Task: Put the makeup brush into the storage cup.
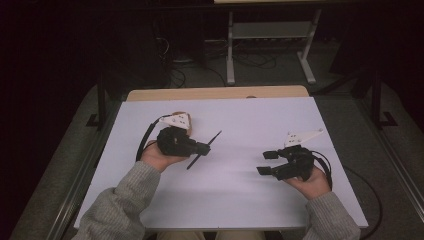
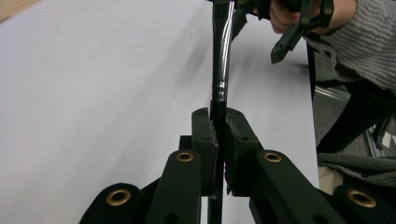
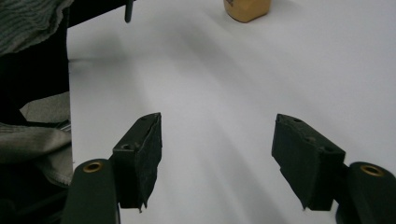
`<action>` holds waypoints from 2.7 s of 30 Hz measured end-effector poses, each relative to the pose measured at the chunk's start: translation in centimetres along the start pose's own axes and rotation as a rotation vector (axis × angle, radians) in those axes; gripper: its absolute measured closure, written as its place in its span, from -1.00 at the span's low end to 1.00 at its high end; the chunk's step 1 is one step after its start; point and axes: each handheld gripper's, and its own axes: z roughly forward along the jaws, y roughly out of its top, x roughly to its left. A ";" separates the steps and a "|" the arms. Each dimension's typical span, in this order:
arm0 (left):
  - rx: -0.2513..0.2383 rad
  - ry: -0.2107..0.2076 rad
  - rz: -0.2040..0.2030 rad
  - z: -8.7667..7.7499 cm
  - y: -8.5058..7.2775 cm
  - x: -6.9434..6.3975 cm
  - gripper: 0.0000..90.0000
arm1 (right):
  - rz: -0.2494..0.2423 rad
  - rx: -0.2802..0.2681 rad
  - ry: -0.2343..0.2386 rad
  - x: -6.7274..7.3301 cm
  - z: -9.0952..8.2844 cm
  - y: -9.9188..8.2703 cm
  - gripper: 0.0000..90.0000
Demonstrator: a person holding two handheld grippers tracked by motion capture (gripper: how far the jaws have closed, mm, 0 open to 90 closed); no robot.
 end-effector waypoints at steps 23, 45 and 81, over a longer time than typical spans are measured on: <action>-0.050 0.073 -0.027 -2.7 1.8 2.4 0.87 | 0.033 -0.020 -0.094 -0.3 -0.9 -1.6 -0.45; -0.124 0.168 -0.091 -4.4 3.4 6.7 0.87 | 0.038 -0.008 -0.097 -0.6 -0.7 -1.9 -0.47; -0.213 0.308 -0.200 -4.3 3.8 12.3 0.87 | 0.050 -0.026 -0.141 -0.8 -1.3 -2.2 -0.56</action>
